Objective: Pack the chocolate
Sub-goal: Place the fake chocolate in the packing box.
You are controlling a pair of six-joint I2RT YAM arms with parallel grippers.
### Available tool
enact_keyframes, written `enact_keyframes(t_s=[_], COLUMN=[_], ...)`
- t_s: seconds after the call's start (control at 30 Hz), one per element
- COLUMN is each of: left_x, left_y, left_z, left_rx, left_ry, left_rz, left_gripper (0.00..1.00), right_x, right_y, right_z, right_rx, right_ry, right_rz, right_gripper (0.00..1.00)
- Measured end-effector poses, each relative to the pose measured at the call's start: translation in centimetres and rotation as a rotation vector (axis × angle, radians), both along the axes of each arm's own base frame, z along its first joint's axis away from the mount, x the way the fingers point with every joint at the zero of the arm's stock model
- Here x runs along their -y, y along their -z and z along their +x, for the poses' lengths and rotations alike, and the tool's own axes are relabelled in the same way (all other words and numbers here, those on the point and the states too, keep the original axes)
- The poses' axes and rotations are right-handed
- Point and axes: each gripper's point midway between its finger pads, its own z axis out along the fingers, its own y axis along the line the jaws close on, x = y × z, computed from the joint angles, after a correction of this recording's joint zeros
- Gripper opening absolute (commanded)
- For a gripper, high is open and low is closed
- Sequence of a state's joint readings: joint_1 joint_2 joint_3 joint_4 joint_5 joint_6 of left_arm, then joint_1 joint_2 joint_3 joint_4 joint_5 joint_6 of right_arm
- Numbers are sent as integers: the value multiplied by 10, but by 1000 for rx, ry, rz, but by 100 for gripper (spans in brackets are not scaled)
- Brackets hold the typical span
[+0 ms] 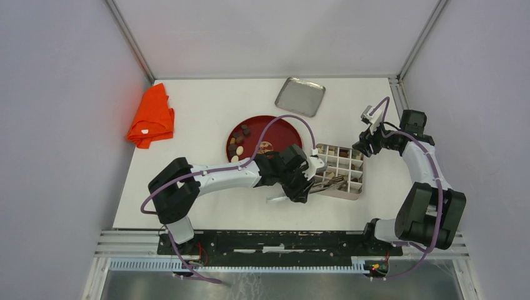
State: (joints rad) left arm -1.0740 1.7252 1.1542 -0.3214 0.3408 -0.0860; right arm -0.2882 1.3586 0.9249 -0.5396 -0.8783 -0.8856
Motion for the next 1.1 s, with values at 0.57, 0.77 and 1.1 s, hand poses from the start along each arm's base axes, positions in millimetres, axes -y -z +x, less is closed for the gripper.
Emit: enact_keyframes(t_s=[0.57, 0.77, 1.1], left_x=[0, 0, 1], left_y=[-2, -2, 0], left_z=[-1, -2, -1], left_rx=[-9, -10, -13], left_ry=[6, 6, 6], left_rz=[2, 3, 9], left_gripper=[40, 41, 43], right_x=[0, 0, 0], right_y=[3, 4, 4], right_z=[0, -1, -1], right_rx=[-11, -14, -17], right_ry=[-1, -1, -1], right_rz=[2, 4, 4], right_gripper=[56, 56, 56])
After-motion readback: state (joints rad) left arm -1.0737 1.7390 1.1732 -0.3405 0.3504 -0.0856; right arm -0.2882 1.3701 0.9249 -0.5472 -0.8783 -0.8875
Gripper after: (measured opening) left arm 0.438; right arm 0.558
